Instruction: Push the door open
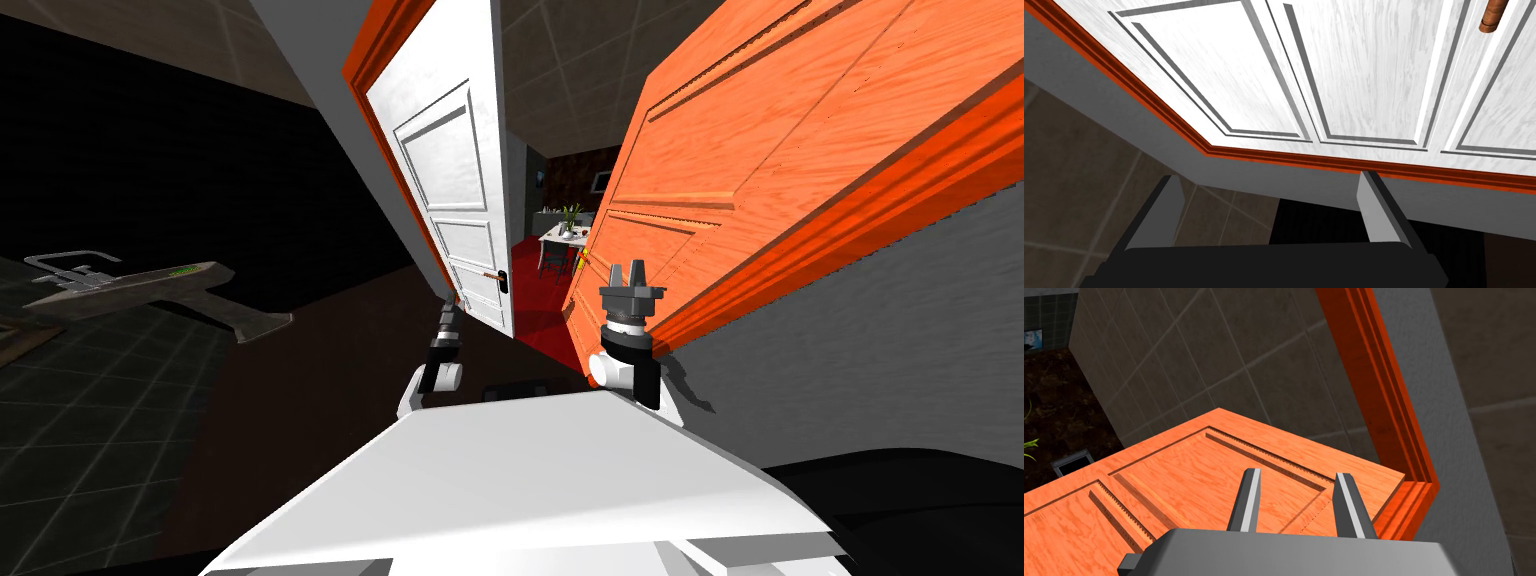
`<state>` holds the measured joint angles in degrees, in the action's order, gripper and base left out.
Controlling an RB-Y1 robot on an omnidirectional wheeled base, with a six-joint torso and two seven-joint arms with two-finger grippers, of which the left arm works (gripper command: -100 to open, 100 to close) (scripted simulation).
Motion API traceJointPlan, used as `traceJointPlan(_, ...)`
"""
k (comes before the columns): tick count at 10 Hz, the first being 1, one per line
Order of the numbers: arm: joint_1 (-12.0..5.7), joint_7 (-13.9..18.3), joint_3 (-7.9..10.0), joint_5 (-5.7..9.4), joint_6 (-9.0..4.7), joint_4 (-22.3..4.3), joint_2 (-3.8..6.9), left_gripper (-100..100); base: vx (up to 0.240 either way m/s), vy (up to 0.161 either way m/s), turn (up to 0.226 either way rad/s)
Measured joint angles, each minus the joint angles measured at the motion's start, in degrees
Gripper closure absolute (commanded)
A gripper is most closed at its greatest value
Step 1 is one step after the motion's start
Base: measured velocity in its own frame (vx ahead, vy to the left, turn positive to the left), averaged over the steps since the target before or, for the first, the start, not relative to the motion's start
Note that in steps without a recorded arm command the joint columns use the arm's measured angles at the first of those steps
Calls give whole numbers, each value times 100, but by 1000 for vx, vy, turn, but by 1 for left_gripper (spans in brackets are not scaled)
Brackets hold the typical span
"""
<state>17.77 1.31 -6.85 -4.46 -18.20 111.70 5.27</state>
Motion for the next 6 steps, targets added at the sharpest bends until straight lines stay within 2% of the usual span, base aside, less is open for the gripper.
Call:
traceJointPlan(1, -103, 22, -47, 12, 28, -152, 5, -100, 80, 94, -104)
traceJointPlan(3, -213, 50, -174, 26, -20, -485, -8, -100, 80, 101, -93)
traceJointPlan(4, -280, 80, -217, 48, -14, -623, 22, -100, 74, 94, -120)
traceJointPlan(6, -408, 130, -329, 72, 44, -854, 35, -100, 77, 106, -100)
